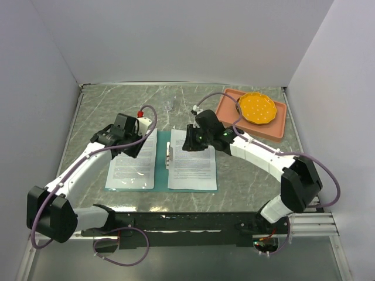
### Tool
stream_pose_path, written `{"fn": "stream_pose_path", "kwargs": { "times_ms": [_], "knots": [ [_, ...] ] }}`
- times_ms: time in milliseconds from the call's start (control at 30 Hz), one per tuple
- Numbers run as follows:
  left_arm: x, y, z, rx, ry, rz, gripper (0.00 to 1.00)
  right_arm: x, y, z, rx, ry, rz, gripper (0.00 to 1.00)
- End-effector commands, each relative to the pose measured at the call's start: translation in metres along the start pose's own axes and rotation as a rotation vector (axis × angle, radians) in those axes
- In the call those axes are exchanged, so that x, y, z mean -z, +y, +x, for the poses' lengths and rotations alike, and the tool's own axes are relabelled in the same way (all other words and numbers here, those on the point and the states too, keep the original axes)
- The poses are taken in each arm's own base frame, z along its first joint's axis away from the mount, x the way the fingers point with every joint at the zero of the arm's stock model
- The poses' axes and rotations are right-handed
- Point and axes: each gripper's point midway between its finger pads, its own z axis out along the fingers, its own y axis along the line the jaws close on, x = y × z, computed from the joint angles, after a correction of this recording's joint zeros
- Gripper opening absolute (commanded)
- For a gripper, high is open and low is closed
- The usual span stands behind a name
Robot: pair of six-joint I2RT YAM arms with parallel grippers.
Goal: Put the files into the folder
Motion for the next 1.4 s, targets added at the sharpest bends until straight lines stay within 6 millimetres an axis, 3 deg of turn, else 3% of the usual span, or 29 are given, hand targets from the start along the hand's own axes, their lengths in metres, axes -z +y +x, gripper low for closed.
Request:
{"fn": "stream_pose_path", "kwargs": {
  "times_ms": [0, 167, 367, 633, 767, 1000, 1367],
  "knots": [
    [-0.018, 0.012, -0.006, -0.014, -0.007, -0.058, 0.41, -0.017, 0.032, -0.021, -0.032, -0.021, -0.240, 0.24],
    [-0.042, 0.020, 0.006, -0.025, 0.049, -0.107, 0.37, -0.039, 0.040, -0.038, -0.086, 0.010, -0.369, 0.25],
    [-0.063, 0.026, 0.021, -0.049, 0.118, -0.146, 0.18, -0.076, 0.030, -0.057, -0.144, 0.033, -0.428, 0.25],
    [-0.074, 0.024, 0.035, -0.061, 0.157, -0.140, 0.10, -0.109, 0.018, -0.081, -0.177, 0.032, -0.442, 0.25],
    [-0.077, 0.022, 0.039, -0.060, 0.164, -0.133, 0.09, -0.126, 0.007, -0.080, -0.202, 0.053, -0.425, 0.29],
    [-0.081, 0.018, 0.050, -0.059, 0.187, -0.118, 0.07, -0.142, -0.005, -0.071, -0.211, 0.090, -0.391, 0.48],
    [-0.082, 0.012, 0.057, -0.047, 0.198, -0.090, 0.03, -0.154, -0.014, -0.055, -0.234, 0.130, -0.372, 0.50]
  ]
}}
